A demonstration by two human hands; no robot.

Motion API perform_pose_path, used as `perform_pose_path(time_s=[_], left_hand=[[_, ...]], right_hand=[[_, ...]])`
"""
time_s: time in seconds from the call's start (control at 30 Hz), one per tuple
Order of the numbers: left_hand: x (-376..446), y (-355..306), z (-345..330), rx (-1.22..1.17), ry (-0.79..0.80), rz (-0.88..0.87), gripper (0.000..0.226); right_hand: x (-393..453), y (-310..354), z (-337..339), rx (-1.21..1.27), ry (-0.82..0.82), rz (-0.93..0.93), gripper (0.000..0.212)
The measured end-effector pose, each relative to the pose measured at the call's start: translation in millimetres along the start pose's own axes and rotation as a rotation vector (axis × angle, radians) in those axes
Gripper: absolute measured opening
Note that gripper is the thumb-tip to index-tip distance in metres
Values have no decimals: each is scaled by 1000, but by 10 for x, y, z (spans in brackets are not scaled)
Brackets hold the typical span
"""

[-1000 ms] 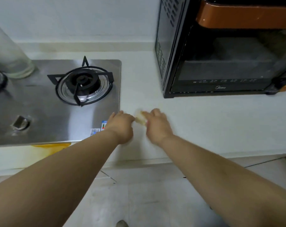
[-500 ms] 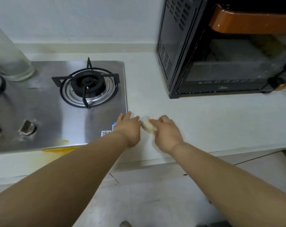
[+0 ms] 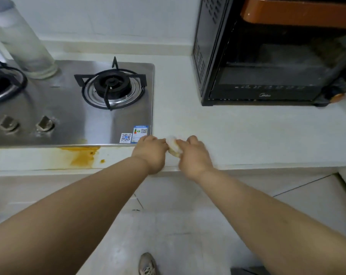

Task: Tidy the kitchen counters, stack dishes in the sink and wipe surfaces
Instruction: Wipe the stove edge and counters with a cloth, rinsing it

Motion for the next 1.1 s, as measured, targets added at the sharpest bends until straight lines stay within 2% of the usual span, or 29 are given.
perform_pose_path(time_s=[0.07,0.1,0.17,0.23,0.3,0.37,0.5,0.57,0.63,0.73,0.8,0.87,0.97,1.03,1.1], left_hand=[[-99,-44,6,28,-3,18,39],[-164,-59,-7,28,5,32,34],[-294,-49,-58,-11,12,63,34],[-430,-46,-118,-79,12,83,48],[-539,-59,-143,-128,-7,86,55],[-630,-60,-169,-156,-31,79,57],[-729,-41,-213,-233,-54,74,62],[-749,-1,-222,-262,-73,66,62],[-766,87,-234,-268,-61,63,63],[-805,230,-251,-273,-63,43,64],[-832,269,-274,-274,-63,14,64],[-875,309,-294,-279,-69,-11,65],[-940,356,-310,-309,-100,-24,66],[-963,441,-350,-339,-113,-23,66],[-994,562,-398,-372,-127,-28,65]], right_hand=[[-164,-19,-50,0,6,102,56],[-179,-154,12,2,10,86,54],[-116,-534,198,-18,-4,-72,49],[-38,-900,411,-32,-85,-326,47],[-12,-978,448,25,-128,-498,51],[5,-702,294,101,-109,-460,54],[-146,247,-184,101,37,-29,49],[-235,390,-259,110,76,80,42],[-260,210,-138,97,69,24,37],[-264,-184,132,-20,-26,-247,32],[-291,-144,156,-83,-62,-334,36],[-328,220,-43,-24,-34,-294,39],[-366,827,-387,132,35,-151,26],[-367,958,-429,141,65,-94,27],[-381,777,-306,67,73,-160,34]])
Point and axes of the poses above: each hand's wrist, its own x-axis towards the middle knuckle, its own z-axis out of the back of the hand, y = z × x, the point moved 3 cm from there along x, towards the middle knuckle, and after that the axes turned 7 degrees about -z, right-handed, at the moved point
